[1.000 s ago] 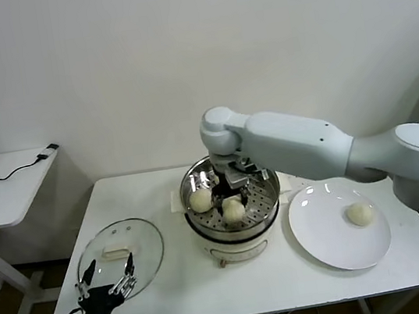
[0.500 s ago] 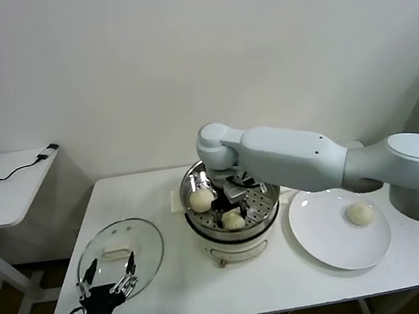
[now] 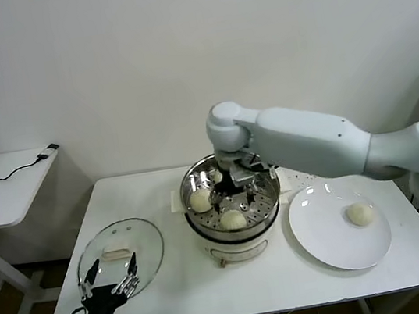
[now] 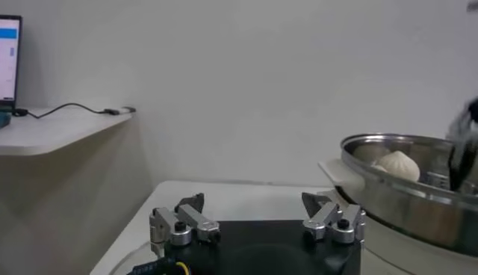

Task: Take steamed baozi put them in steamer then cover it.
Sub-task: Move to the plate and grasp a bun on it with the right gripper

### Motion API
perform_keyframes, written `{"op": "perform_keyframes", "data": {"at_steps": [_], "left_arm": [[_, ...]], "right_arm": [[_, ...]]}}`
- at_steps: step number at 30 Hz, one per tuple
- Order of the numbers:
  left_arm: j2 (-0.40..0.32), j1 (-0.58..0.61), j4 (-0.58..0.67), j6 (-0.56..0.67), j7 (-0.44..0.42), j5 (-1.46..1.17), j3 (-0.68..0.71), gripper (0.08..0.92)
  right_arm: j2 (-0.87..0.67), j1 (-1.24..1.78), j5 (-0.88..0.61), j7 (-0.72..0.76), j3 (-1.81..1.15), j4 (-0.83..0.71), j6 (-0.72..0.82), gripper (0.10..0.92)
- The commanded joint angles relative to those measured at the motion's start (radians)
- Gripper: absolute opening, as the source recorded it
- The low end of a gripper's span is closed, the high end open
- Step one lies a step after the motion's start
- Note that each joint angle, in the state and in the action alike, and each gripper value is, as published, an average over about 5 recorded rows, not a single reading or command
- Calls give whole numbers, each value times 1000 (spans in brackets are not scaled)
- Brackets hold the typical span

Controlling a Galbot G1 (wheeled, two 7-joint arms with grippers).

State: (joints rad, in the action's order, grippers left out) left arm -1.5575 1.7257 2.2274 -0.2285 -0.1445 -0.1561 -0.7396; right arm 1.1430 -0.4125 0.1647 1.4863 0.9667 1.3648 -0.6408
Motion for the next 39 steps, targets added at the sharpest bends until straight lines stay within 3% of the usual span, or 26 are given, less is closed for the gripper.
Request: {"op": "perform_keyframes", "data": {"at_steps": [1,6,12,24,39], "left_arm": [[3,2,0,-6,-10,1,5,823],[10,2,0,6,-8,-2,18,823],[11,2,-1,11,-5,-13,32,823],[21,38,-5,5,-17,-34,22,823],[16,61,-11,1,-22,-25,17,823]], "right_arm": [[-276,-106,-162,32,-116,106,550,823],[-465,-41,-201,1,-177,140,927,823],[-582,134,-82,7,-325,71,1020,823],[-540,526,182,-26,-593,-123,877,823],[-348,660,326,-82,-731,-353,668,823]]}}
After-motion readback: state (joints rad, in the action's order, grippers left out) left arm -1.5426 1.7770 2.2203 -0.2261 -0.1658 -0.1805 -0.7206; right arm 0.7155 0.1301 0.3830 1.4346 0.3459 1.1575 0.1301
